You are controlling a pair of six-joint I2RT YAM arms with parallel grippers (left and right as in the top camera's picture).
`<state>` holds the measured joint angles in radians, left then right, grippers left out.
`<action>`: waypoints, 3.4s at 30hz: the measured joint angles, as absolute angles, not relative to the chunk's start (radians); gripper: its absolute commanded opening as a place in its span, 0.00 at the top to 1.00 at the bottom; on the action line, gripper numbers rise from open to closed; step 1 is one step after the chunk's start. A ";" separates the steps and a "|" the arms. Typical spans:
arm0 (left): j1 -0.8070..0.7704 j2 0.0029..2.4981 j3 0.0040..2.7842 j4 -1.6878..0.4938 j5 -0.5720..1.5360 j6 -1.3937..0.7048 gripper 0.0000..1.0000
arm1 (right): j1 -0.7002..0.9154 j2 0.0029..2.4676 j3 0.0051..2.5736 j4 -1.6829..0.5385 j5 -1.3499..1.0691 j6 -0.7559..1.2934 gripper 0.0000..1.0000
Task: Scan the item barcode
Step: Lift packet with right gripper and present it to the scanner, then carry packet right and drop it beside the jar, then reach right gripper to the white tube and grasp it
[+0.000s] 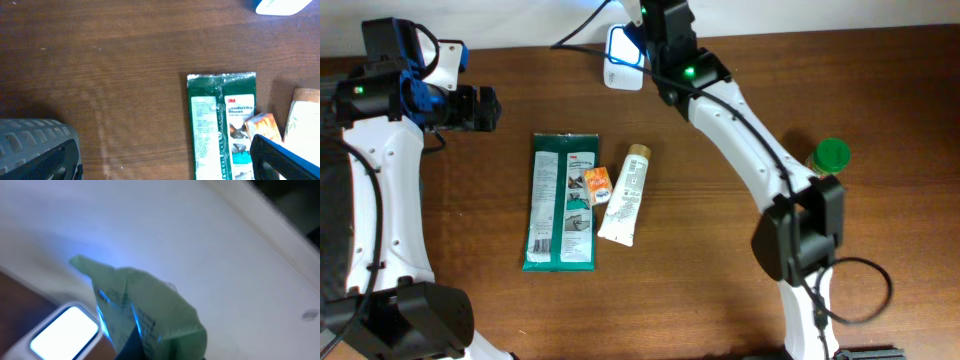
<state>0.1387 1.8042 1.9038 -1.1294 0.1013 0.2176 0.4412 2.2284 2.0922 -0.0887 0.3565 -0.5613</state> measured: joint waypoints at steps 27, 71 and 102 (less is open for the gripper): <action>0.139 1.804 1.904 -1.129 0.102 0.218 0.01 | 0.466 2.457 2.086 0.110 0.393 -0.754 0.96; 0.139 1.804 1.904 -1.129 0.101 0.218 0.01 | -0.155 1.937 1.679 -1.365 0.154 0.293 0.38; 0.139 1.804 1.904 -1.129 0.102 0.218 0.01 | 0.439 1.984 1.214 -0.355 -0.572 0.659 0.59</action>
